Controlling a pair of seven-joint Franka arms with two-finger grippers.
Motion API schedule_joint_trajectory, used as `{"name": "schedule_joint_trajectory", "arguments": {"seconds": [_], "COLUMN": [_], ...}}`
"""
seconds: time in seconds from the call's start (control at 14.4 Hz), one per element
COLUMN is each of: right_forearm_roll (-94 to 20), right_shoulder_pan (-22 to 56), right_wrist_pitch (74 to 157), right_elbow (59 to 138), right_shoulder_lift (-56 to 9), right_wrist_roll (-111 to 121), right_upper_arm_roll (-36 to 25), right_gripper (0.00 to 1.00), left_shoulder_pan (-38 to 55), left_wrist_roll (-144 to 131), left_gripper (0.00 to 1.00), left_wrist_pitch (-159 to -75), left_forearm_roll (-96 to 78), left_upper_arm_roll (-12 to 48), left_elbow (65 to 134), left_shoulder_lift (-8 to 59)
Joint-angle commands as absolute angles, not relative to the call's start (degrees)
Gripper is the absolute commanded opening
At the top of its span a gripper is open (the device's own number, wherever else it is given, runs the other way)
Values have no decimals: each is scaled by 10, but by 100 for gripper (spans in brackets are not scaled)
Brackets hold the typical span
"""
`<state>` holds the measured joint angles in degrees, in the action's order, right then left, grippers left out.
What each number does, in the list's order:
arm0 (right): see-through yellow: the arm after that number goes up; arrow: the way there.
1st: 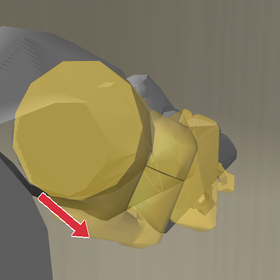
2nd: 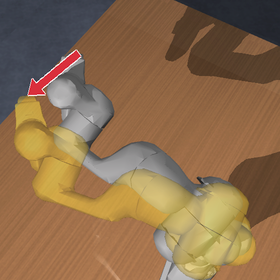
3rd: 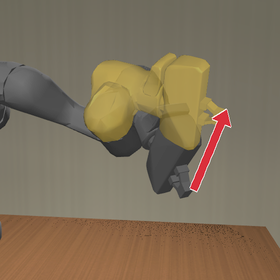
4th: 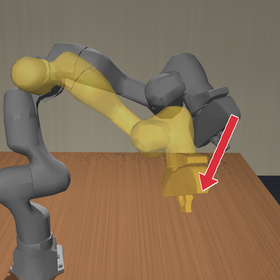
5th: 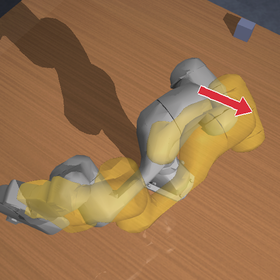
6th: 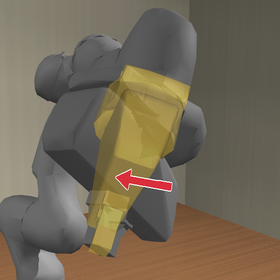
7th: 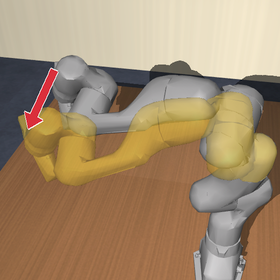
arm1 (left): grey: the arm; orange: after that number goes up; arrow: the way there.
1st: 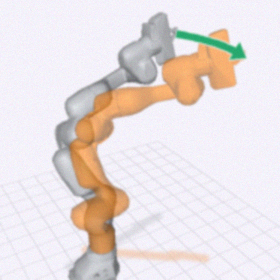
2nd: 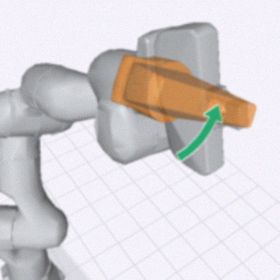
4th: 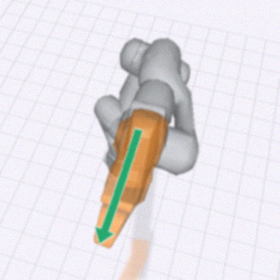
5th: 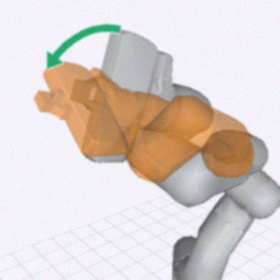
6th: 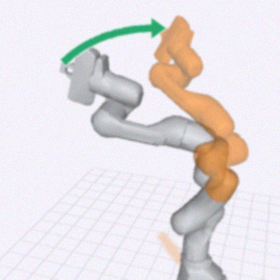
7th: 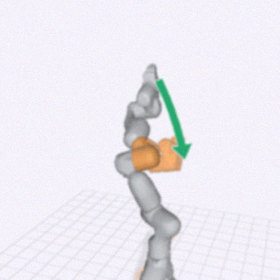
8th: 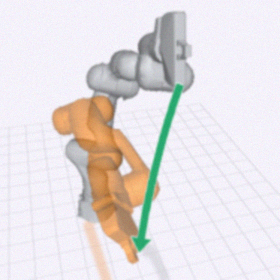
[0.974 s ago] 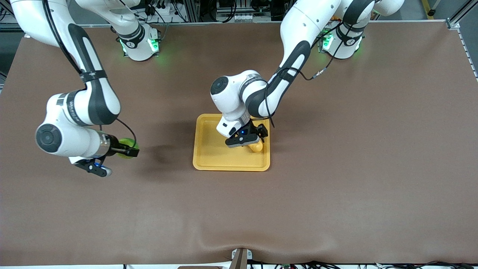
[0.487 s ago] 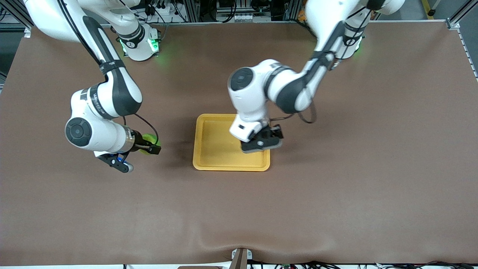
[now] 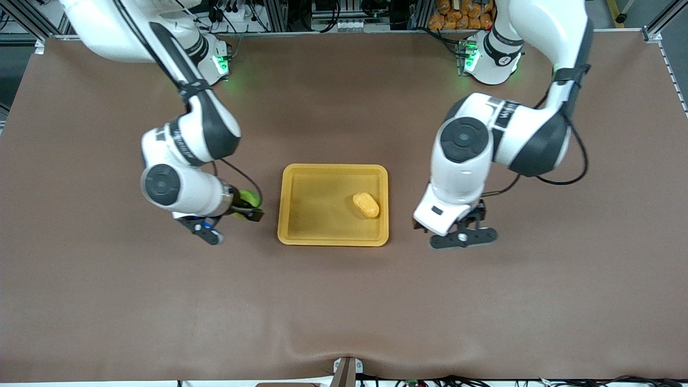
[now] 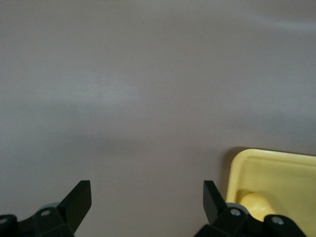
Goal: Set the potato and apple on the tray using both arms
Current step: 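Place the potato in the tray while the right gripper carries the apple, then withdraw the left gripper while the right gripper lowers the apple into the tray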
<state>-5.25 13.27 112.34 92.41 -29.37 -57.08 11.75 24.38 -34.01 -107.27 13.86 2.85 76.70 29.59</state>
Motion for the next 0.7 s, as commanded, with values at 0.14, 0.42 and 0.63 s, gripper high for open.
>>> {"name": "schedule_joint_trajectory", "arguments": {"seconds": [0.14, 0.42, 0.63], "right_forearm_roll": [-44, -34, -9], "right_shoulder_pan": [171, 201, 216], "right_wrist_pitch": [1143, 1181, 1184], "right_elbow": [879, 877, 877], "right_shoulder_lift": [-348, -377, -395], "right_wrist_roll": [-648, -692, -741], "right_upper_arm_roll": [114, 114, 114], "right_gripper": [0, 0, 0], "left_shoulder_pan": [188, 137, 113], "left_wrist_roll": [-241, -165, -137], "left_gripper": [100, 100, 100], "left_wrist_pitch": [-1006, -949, -925], "left_forearm_roll": [84, 50, 49], "left_upper_arm_roll": [35, 35, 35], "left_elbow": [853, 953, 1004], "left_shoulder_lift": [188, 79, 27]}}
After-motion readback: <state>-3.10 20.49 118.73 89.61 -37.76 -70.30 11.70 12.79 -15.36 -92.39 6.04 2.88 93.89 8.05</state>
